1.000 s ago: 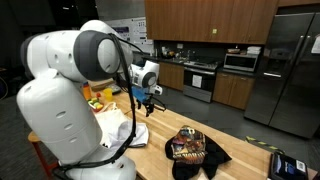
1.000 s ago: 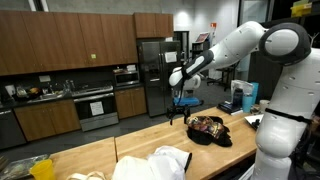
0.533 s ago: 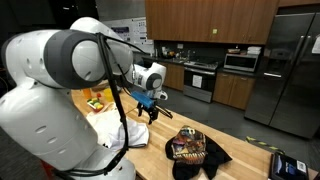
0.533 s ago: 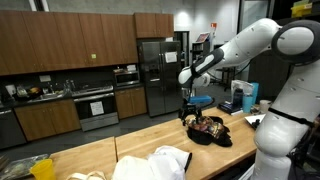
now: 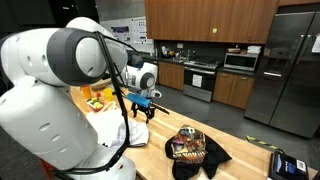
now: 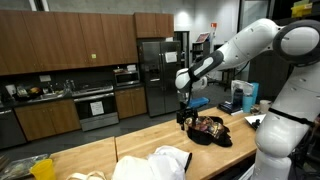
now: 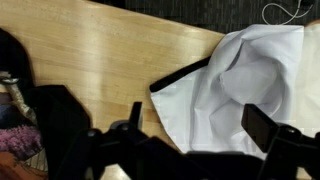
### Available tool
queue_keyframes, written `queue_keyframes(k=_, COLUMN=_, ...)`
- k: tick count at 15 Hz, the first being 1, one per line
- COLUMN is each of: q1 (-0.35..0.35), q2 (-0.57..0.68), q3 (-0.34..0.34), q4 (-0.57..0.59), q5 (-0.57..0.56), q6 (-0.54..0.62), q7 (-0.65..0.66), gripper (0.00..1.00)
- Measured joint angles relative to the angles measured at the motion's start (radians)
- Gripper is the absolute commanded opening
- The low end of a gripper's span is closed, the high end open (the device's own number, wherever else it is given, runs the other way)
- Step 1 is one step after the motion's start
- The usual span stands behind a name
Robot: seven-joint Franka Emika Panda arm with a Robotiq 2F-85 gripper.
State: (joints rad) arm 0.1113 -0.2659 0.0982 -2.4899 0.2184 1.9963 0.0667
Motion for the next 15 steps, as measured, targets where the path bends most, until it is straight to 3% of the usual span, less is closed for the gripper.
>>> queue_keyframes(k=15, q1=-0.004, q2=0.001, q3=-0.002, q4=0.000, q5=0.000, q6=0.000, q7=0.000, gripper=1.00)
